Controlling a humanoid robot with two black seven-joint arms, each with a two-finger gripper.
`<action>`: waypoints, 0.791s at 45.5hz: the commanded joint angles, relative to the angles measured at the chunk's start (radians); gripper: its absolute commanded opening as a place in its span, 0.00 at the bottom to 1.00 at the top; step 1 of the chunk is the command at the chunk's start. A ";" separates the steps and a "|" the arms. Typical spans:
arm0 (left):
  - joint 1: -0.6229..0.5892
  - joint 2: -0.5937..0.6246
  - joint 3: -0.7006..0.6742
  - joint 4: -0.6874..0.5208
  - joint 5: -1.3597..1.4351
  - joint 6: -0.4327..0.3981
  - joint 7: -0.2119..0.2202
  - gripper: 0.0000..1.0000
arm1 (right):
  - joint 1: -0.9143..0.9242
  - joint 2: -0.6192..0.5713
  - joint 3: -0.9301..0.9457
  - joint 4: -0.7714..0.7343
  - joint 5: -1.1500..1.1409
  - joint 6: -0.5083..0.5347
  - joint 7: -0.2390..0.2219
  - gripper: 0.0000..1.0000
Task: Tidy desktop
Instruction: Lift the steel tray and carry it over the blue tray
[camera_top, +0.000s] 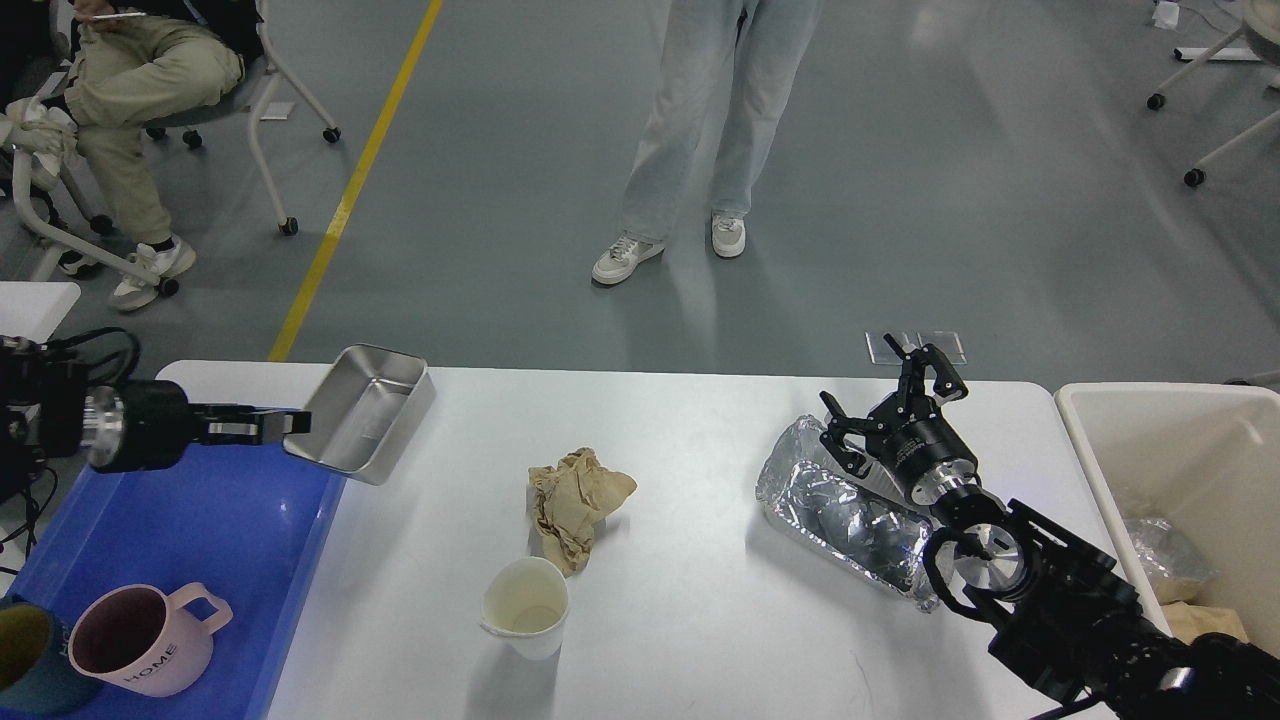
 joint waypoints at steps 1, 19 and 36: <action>0.008 0.078 -0.001 -0.003 -0.003 0.010 0.002 0.01 | 0.004 0.003 -0.005 0.001 0.000 -0.011 0.000 1.00; 0.187 0.141 -0.016 0.034 -0.035 0.174 0.036 0.01 | 0.003 0.005 -0.008 0.006 0.000 -0.014 -0.002 1.00; 0.262 -0.037 -0.010 0.230 -0.123 0.199 0.027 0.02 | -0.003 0.003 -0.017 0.006 0.000 -0.014 -0.002 1.00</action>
